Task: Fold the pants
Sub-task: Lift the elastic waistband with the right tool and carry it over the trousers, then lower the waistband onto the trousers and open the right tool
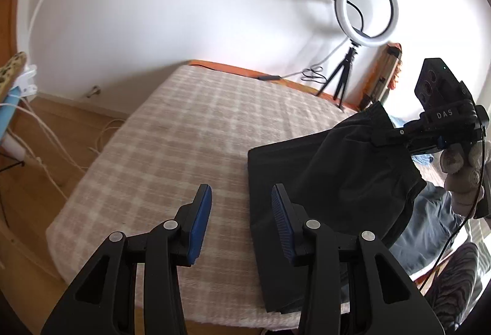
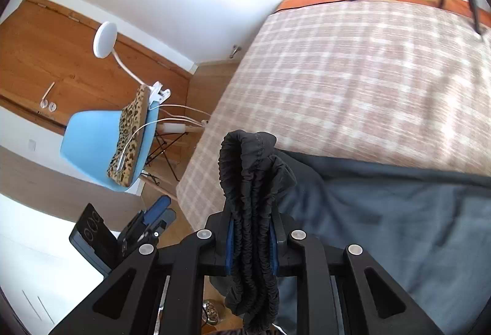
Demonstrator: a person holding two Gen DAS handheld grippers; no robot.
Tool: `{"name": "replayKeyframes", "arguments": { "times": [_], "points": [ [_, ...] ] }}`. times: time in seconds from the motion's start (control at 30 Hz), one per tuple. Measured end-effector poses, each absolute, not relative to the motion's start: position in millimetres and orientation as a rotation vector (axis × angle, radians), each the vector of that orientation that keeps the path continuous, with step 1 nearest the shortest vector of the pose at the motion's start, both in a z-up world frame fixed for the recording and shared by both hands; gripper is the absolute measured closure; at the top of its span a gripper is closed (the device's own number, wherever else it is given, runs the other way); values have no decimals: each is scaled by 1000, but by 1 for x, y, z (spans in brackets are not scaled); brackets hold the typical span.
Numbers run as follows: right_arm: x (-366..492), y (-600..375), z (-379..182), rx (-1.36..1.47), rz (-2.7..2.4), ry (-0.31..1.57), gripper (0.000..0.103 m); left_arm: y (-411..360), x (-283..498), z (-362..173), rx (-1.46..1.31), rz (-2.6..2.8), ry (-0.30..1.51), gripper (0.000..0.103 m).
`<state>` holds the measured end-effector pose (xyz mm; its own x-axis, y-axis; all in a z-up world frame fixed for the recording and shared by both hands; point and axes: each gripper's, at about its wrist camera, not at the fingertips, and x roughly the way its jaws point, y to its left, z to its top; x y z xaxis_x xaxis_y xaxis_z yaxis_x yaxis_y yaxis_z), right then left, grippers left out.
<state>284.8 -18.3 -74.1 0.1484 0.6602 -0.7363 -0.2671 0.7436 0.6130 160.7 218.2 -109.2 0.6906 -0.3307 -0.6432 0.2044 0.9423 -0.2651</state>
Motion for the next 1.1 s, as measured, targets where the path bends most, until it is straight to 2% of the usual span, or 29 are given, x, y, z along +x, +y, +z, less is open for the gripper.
{"name": "replayKeyframes", "arguments": {
  "times": [0.4, 0.73, 1.1],
  "points": [
    [214, -177, -113, 465, 443, 1184, 86, 71, 181, -134, 37, -571, 912, 64],
    [159, -290, -87, 482, 312, 1103, 86, 35, 173, -128, 22, -572, 861, 64],
    [113, -422, -79, 488, 131, 1098, 86, -16, 162, -129, 86, -589, 860, 64]
  ]
}}
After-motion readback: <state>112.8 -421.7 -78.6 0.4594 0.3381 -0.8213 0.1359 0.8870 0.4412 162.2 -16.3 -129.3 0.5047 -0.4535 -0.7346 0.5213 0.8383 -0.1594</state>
